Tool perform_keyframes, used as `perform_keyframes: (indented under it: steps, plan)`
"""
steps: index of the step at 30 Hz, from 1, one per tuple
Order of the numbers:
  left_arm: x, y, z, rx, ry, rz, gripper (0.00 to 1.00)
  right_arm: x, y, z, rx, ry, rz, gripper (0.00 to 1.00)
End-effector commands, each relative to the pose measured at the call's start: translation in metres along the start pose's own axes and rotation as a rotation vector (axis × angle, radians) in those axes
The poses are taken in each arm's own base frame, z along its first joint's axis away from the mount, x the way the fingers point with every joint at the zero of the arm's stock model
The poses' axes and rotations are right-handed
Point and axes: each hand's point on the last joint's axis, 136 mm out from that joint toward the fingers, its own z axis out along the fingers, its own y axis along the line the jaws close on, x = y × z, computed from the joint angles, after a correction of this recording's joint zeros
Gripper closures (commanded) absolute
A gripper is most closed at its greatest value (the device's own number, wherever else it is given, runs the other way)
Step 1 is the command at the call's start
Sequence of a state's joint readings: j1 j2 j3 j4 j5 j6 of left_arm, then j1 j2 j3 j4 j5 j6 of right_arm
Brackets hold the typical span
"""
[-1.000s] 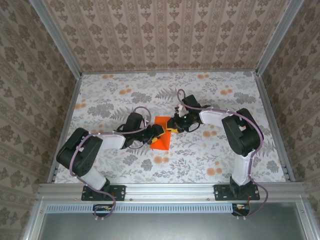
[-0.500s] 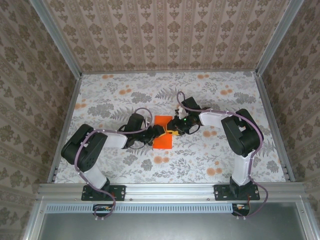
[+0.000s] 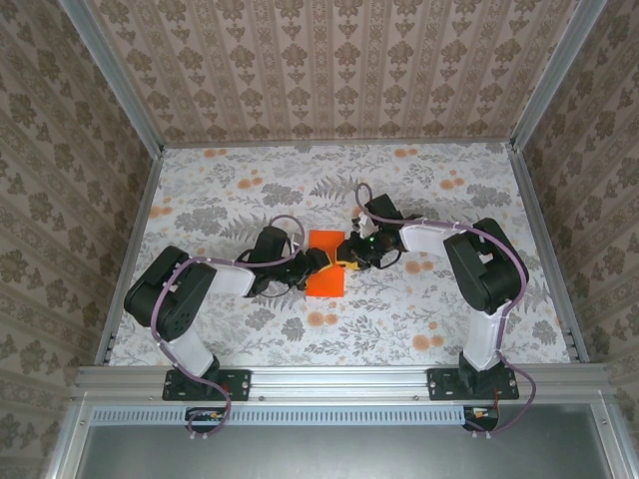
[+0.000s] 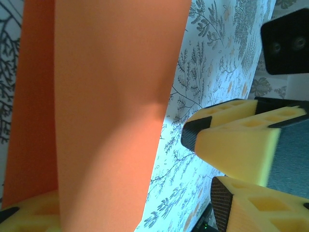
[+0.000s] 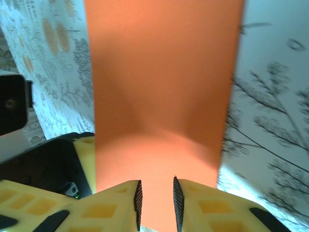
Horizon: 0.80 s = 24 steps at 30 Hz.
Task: Fold a paper plane with a square sheet of paper (pick it up from the middle)
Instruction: Fold the triangle a second time at the center of the table.
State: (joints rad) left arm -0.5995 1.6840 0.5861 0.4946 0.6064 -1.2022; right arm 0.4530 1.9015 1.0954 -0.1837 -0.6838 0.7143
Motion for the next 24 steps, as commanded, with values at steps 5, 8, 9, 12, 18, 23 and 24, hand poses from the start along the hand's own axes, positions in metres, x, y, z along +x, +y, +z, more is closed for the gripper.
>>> perform_keyframes:
  steps: [5,8,9,12,18,23,24]
  plan:
    - [0.012,0.002,-0.014,0.010,0.004,-0.011,0.44,-0.007,-0.008,0.020,0.046,0.032,0.009,0.76]
    - [0.018,-0.005,-0.016,0.027,0.015,0.004,0.50,-0.003,-0.018,0.025,0.092,0.050,0.017,0.76]
    - [0.019,-0.008,-0.018,0.037,0.018,0.012,0.52,-0.001,-0.022,0.027,0.110,0.055,0.021,0.76]
    - [0.022,-0.019,-0.020,0.065,0.021,0.031,0.56,0.003,-0.033,0.030,0.159,0.069,0.035,0.77]
    - [0.022,-0.045,-0.022,0.139,0.037,0.085,0.57,0.008,-0.047,0.032,0.208,0.089,0.063,0.77]
    - [0.013,-0.057,-0.013,0.162,0.040,0.104,0.55,0.008,-0.043,0.031,0.193,0.088,0.068,0.78]
    - [0.011,-0.058,-0.010,0.168,0.041,0.101,0.54,0.008,-0.040,0.031,0.185,0.085,0.065,0.77]
